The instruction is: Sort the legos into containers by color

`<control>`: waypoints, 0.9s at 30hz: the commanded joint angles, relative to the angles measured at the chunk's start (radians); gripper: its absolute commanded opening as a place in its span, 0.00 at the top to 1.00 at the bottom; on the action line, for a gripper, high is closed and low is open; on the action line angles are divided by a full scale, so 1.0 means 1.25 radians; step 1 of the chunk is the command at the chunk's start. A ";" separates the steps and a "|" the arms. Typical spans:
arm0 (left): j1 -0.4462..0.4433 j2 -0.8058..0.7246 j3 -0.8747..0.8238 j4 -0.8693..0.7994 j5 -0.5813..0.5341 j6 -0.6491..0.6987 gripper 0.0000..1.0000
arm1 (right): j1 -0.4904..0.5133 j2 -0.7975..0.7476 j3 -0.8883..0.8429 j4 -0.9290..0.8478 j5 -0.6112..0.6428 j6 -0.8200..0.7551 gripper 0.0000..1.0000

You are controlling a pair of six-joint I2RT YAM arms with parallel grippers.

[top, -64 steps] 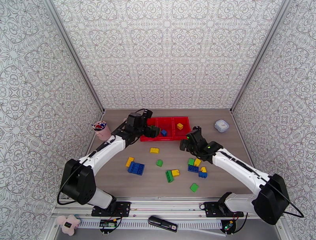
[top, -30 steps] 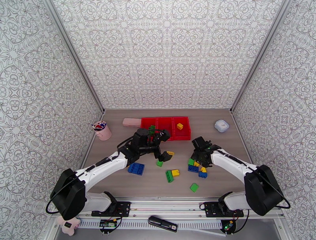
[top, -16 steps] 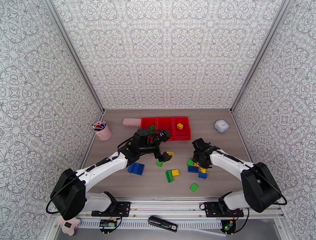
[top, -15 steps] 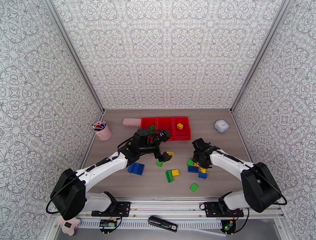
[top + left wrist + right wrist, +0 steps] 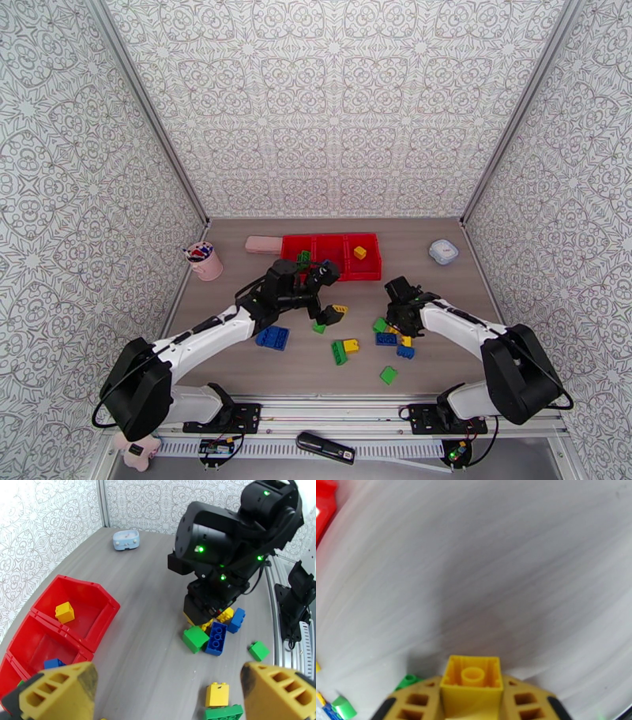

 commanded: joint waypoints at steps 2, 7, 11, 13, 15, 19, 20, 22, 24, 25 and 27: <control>-0.001 -0.022 -0.019 0.035 -0.001 -0.023 0.00 | -0.006 -0.032 0.063 -0.012 0.014 -0.105 0.73; 0.001 -0.029 -0.032 0.046 -0.023 -0.040 0.00 | -0.006 -0.051 0.121 0.035 0.025 -0.223 0.73; 0.003 -0.042 -0.048 0.074 -0.057 -0.075 0.00 | -0.006 -0.039 0.186 0.054 0.031 -0.294 0.73; 0.004 -0.043 -0.044 0.073 -0.073 -0.089 0.00 | -0.006 -0.027 0.218 0.063 0.035 -0.325 0.73; 0.007 -0.040 -0.037 0.072 -0.091 -0.098 0.00 | -0.007 -0.003 0.255 0.075 0.038 -0.354 0.73; 0.017 -0.042 -0.019 0.055 -0.117 -0.129 0.00 | -0.020 0.067 0.346 0.074 0.035 -0.399 0.74; 0.020 -0.047 -0.017 0.049 -0.120 -0.131 0.00 | -0.023 0.091 0.372 0.076 0.033 -0.414 0.74; 0.026 -0.051 -0.010 0.034 -0.126 -0.127 0.00 | -0.026 0.142 0.430 0.076 0.029 -0.441 0.74; 0.031 -0.049 0.001 0.016 -0.131 -0.118 0.00 | -0.029 0.199 0.485 0.078 0.024 -0.463 0.74; 0.035 -0.048 0.004 0.015 -0.140 -0.121 0.00 | -0.031 0.223 0.509 0.078 0.021 -0.470 0.74; 0.044 -0.042 0.008 0.021 -0.161 -0.145 0.00 | -0.036 0.271 0.556 0.080 0.012 -0.480 0.74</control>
